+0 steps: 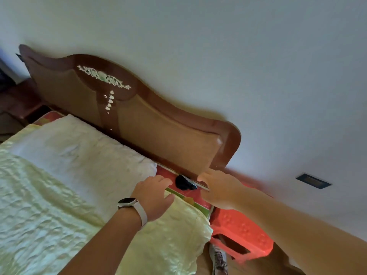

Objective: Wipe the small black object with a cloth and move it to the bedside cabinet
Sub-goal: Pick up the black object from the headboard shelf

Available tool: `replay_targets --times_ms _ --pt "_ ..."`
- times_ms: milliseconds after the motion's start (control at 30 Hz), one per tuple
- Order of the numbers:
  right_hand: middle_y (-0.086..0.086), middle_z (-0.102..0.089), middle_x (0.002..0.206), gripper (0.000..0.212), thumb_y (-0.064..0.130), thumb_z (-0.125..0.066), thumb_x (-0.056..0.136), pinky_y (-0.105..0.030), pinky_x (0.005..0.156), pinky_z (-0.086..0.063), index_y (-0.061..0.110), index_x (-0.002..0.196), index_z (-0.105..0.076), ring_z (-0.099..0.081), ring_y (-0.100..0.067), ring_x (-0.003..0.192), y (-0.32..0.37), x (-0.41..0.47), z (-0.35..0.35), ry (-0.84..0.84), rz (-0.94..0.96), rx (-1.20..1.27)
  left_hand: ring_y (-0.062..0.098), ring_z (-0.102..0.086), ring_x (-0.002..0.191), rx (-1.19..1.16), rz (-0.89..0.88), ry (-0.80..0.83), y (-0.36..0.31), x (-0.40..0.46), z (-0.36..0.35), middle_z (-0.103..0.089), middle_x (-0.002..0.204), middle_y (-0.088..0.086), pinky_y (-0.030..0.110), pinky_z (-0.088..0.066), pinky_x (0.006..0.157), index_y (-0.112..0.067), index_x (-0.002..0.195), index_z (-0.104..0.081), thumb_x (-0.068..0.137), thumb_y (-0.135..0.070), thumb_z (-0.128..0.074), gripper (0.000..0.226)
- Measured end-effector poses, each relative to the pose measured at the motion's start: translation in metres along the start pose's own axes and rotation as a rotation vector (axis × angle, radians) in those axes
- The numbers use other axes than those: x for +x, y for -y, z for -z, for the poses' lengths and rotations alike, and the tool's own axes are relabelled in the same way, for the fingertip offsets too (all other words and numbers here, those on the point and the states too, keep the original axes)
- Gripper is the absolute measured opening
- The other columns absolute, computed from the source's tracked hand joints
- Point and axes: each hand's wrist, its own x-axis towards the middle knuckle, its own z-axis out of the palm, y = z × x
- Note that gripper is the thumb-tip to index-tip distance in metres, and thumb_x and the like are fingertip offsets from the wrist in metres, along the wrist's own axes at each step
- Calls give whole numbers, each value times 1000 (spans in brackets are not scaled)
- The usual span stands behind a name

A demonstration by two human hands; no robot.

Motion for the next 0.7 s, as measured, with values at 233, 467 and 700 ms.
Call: replay_targets --times_ms 233,467,700 --pt "-2 -51 104 32 33 -46 86 -35 68 -43 24 116 -49 -51 -25 94 -55 59 -17 79 98 13 21 -53 115 -43 95 75 -18 57 -32 -58 129 -3 39 -44 88 -28 130 -54 89 -48 -48 45" --pt "-3 -50 108 39 39 -45 84 -38 73 -44 21 118 -49 -52 -28 99 -104 113 -71 226 38 120 21 -56 115 -339 295 226 -18 128 -95 -60 128 1 35 -47 95 -24 126 -59 90 -38 -56 39" --pt "-4 -55 112 48 42 -51 84 -35 70 -45 20 126 -47 -51 -21 87 -129 168 -147 298 -86 303 11 -52 60 -872 697 246 3 185 -178 -56 75 -3 13 -42 50 -18 96 -60 91 -17 -61 5"
